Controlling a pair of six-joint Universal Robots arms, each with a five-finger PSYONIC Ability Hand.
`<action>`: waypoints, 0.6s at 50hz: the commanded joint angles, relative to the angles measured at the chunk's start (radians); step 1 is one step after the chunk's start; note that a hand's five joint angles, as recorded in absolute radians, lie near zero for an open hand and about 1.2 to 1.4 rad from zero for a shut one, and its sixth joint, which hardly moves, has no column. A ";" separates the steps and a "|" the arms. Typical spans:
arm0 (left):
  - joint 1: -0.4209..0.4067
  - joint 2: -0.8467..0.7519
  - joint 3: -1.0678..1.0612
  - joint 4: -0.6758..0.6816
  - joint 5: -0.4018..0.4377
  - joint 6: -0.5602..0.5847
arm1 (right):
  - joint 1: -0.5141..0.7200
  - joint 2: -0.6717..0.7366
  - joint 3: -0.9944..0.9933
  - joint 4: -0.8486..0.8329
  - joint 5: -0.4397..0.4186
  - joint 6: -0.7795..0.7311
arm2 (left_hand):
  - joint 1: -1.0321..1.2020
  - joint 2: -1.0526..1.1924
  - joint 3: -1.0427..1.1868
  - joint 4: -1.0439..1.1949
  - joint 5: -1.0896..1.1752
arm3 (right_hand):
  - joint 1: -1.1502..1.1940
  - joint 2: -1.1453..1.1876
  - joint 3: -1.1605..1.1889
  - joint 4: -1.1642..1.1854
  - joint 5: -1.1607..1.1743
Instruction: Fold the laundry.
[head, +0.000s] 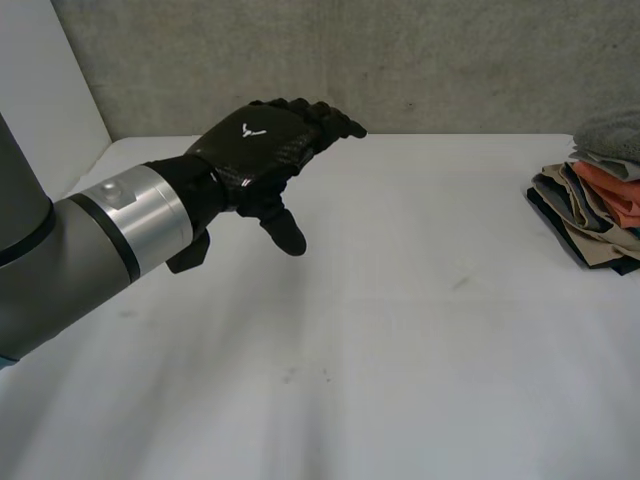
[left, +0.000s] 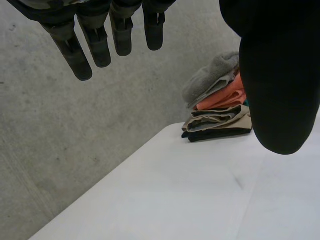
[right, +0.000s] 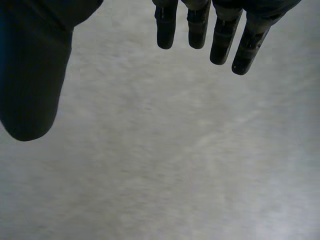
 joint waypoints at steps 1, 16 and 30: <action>0.003 0.039 0.007 0.018 -0.047 -0.022 | 0.198 -0.125 0.035 -0.010 0.175 0.055 | 0.020 0.007 0.002 0.009 -0.011 | -0.027 -0.046 -0.039 -0.059 -0.060; 0.117 0.117 -0.068 0.216 -0.400 -0.071 | 0.855 -0.407 0.463 0.220 0.320 0.293 | -0.001 -0.013 -0.019 -0.012 -0.032 | -0.027 -0.046 -0.039 -0.059 -0.060; 0.199 0.086 -0.214 0.226 -0.412 -0.071 | 1.074 -0.272 0.595 0.223 0.501 0.224 | -0.001 -0.013 -0.019 -0.012 -0.032 | -0.027 -0.046 -0.039 -0.059 -0.060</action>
